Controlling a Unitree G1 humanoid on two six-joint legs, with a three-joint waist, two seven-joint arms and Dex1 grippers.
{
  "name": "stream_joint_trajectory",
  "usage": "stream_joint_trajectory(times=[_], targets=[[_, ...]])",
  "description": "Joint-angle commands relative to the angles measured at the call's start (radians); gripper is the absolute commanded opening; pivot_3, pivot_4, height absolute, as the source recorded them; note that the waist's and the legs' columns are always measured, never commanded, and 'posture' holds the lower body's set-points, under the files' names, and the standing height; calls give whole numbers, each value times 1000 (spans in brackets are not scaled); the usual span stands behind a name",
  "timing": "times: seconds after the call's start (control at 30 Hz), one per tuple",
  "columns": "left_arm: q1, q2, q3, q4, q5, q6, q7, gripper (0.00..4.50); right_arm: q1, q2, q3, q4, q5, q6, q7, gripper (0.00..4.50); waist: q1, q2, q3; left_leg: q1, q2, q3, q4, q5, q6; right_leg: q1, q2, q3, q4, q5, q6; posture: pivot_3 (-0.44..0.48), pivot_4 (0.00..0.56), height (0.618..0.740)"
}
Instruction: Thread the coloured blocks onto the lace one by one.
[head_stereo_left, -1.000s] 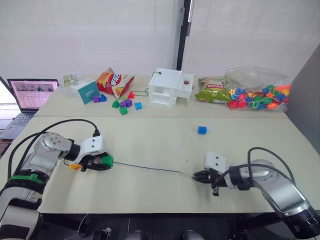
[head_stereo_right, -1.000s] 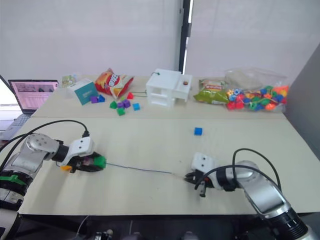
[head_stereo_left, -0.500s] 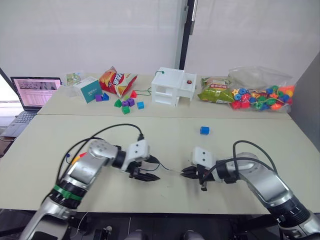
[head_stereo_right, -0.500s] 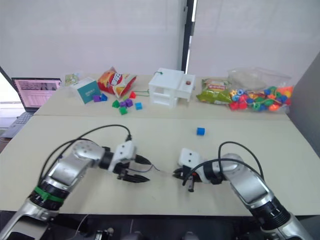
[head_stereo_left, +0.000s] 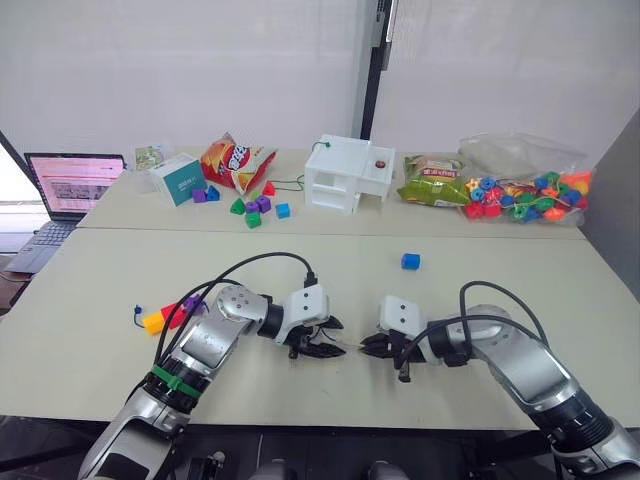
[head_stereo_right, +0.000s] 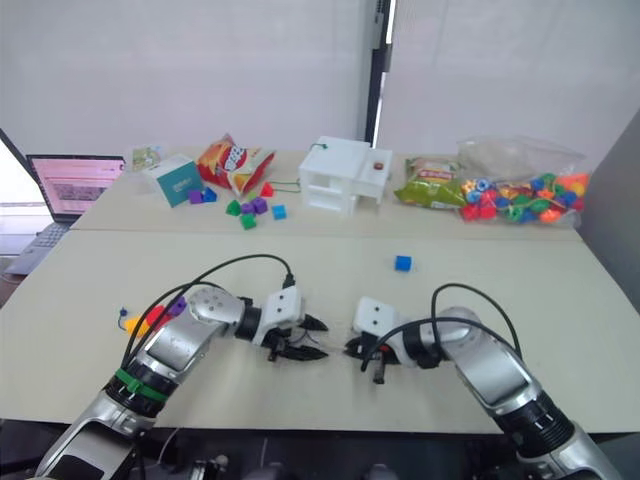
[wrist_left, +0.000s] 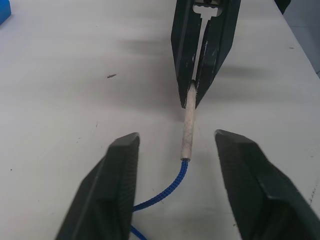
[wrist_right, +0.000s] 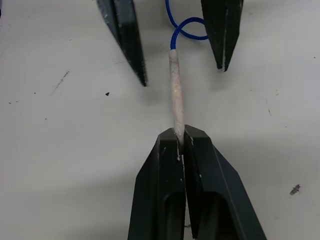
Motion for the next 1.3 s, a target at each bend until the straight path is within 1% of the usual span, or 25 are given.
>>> stream_joint_trajectory(times=[0.03,0.1,0.13,0.5,0.63,0.7,0.73,0.83,0.9,0.97,1.07,1.1,1.2,1.27,1.3], targets=[[-18,-4,11,-6,-9,-12,-5,1016,-3,1,-24,-25,10,4,-5,0,1,0,0,0,0,0,0,0,0,0,0,0,0,0,0,0,150,740],[-19,-9,9,-2,-6,-13,-1,317,-5,4,-24,-25,11,6,-7,0,2,0,0,0,0,0,0,0,0,0,0,0,0,0,0,0,150,740],[-19,-12,9,-3,-8,-10,0,38,-6,5,-24,-26,12,7,-8,0,2,0,0,0,0,0,0,0,0,0,0,0,0,0,0,0,150,740],[-20,-20,12,-9,-13,2,-2,38,3,1,-19,-40,13,21,-1,0,3,0,0,0,0,0,0,0,0,0,0,0,0,0,0,0,150,740],[-22,-15,16,-20,-17,11,-9,38,16,15,-28,-56,12,26,-29,0,3,0,0,0,0,0,0,0,0,0,0,0,0,0,0,0,150,740],[-22,-4,16,-22,-13,13,-13,0,27,29,-67,-65,27,52,-66,647,3,0,0,0,0,0,0,0,0,0,0,0,0,0,0,0,150,740],[-21,3,17,-24,-10,14,-14,0,40,27,-89,-73,33,64,-78,880,4,0,0,0,0,0,0,0,0,0,0,0,0,0,0,0,150,740],[-15,24,19,-32,-6,17,-20,0,81,19,-152,-89,55,96,-109,1916,5,0,0,0,0,0,0,0,0,0,0,0,0,0,0,0,150,740],[-3,46,30,-47,-11,25,-18,0,147,36,-262,-107,81,137,-182,2618,8,0,0,0,0,0,0,0,0,0,0,0,0,0,0,0,150,740],[8,60,38,-61,-14,34,-11,0,198,75,-347,-126,90,167,-268,3285,7,0,0,0,0,-1,0,0,0,1,0,-1,0,0,0,0,150,740],[28,78,47,-84,-18,49,1,0,225,198,-444,-149,67,203,-465,4348,4,0,0,1,0,-1,-1,0,0,1,0,0,0,0,0,0,150,740],[33,80,52,-90,-20,56,6,0,219,249,-460,-144,35,207,-551,4432,1,0,0,1,0,-1,-1,0,0,1,0,0,0,0,0,0,150,740],[48,83,57,-105,-23,71,14,0,182,405,-457,-109,-53,188,-775,4432,-4,0,0,1,0,0,-2,1,-2,-2,1,2,2,0,0,0,150,740],[54,83,57,-112,-22,76,17,0,141,504,-431,-67,-101,159,-892,4432,-8,0,0,0,0,0,-2,2,-3,-4,1,3,3,0,0,0,150,740],[55,83,57,-113,-22,78,18,0,127,533,-423,-51,-120,151,-927,4432,-10,0,0,-1,-1,1,-2,2,-4,-6,0,3,5,0,0,0,150,740]])
